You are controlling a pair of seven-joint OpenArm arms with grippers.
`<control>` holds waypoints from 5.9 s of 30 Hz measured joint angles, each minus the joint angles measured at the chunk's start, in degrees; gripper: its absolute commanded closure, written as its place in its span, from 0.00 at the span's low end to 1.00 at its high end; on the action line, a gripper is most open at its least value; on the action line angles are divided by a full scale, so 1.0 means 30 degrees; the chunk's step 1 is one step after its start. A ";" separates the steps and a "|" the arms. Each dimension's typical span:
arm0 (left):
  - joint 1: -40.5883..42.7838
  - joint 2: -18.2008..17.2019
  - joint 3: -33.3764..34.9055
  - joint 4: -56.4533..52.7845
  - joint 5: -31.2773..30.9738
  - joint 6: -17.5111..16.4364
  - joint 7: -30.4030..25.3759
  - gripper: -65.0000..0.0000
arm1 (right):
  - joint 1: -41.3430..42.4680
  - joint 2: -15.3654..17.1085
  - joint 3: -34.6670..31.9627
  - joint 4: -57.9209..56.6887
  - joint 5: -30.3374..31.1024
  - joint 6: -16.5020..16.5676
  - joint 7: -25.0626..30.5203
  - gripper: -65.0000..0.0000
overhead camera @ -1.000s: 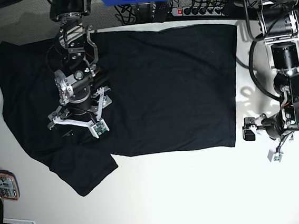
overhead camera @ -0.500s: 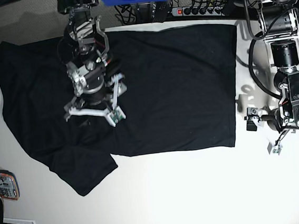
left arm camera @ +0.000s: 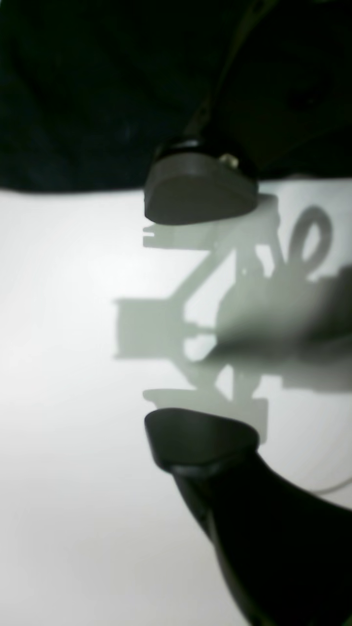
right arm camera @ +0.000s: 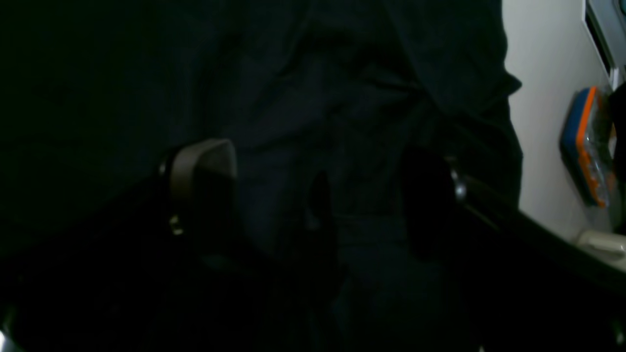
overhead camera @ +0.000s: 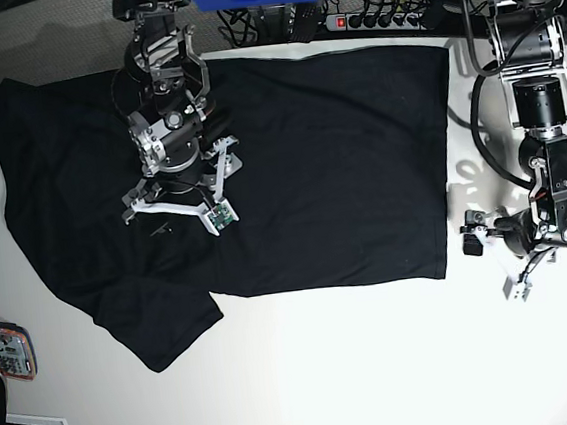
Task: Fold the T-shirt properly
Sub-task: 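Lower the left gripper and grasp the hem corner, then move the right gripper to the hem edge by the sleeve and grasp, then lift the hem edge with both grippers and fold it toward the collar edge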
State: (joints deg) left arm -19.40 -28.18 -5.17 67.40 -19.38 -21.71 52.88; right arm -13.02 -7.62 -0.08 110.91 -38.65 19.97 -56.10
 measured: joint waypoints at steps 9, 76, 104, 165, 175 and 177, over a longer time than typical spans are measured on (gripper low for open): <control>-0.0029 0.0685 0.0058 -0.2237 -0.2958 -0.0211 -0.0131 0.12 | 0.0007 0.0000 0.0073 0.0007 -0.0007 -0.0007 0.0007 0.23; -0.1617 0.3672 0.3206 -0.6076 -0.3075 -0.0255 -0.4983 1.00 | 0.1202 0.0051 0.0022 0.0015 0.0000 0.0080 -0.0095 0.23; -0.0051 0.3359 0.3330 -0.3373 -0.2892 -0.0262 -0.4583 1.00 | 1.3937 0.4116 0.1836 -1.3857 0.4226 0.0138 0.0408 0.23; 0.0379 0.3075 0.3293 -0.3198 -0.3257 -0.0401 -0.4699 1.00 | 1.5096 0.5734 0.8444 -2.2309 0.5472 -0.0022 0.9879 1.00; 0.1953 0.2776 0.2317 0.0087 -0.2521 -0.0255 -0.3483 1.00 | 1.3661 0.5661 0.8502 -1.8411 0.5690 -0.0036 0.8867 1.00; 0.2681 0.2579 0.1392 0.1486 -0.2433 -0.0182 -0.3228 1.00 | 1.2444 0.5581 0.8553 -1.7908 0.5413 0.0036 0.8189 1.00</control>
State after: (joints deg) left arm -11.35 -20.45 -0.99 71.85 -26.68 -22.26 43.20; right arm 24.32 9.13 25.58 57.19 -22.41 20.08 -31.53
